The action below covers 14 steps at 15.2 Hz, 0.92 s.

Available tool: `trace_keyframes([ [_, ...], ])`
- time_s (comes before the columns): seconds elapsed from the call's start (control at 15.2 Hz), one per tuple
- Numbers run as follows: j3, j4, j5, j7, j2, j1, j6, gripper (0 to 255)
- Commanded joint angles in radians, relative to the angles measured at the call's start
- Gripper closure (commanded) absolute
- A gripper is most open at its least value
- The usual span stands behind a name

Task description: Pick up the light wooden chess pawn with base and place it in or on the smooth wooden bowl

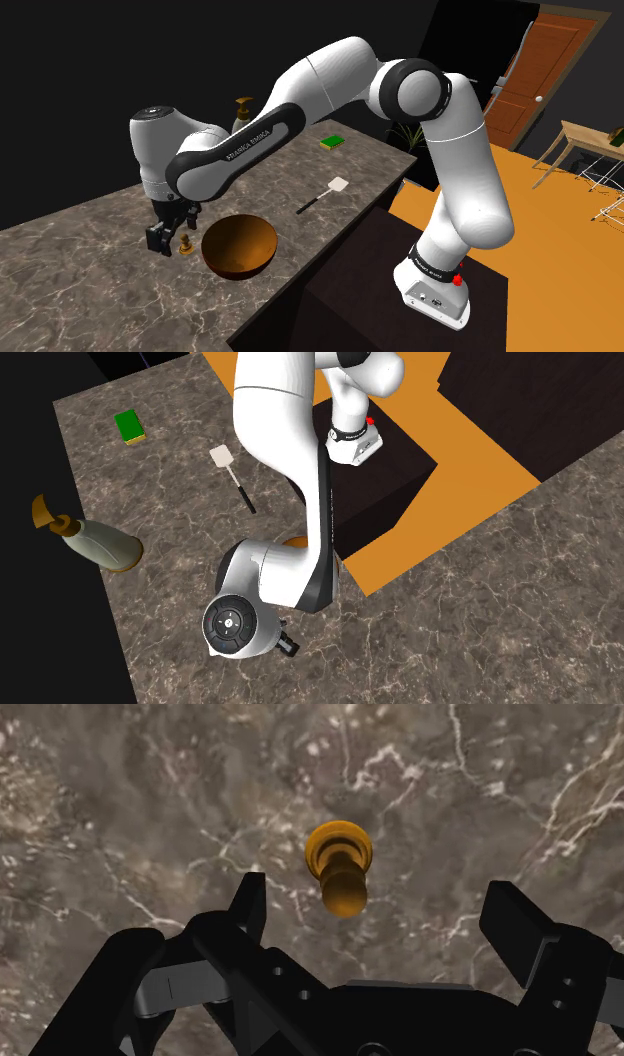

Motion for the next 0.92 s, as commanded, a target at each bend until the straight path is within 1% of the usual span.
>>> trace_keyframes([
  [0.0, 0.0, 0.0, 0.0, 0.0, 0.0, 0.0, 0.0, 255],
  [0.59, 0.0, 0.0, 0.0, 0.0, 0.0, 0.0, 0.0, 255],
  [0.86, 0.009, 0.008, 0.012, -0.006, -0.03, -0.006, -0.037, 255],
])
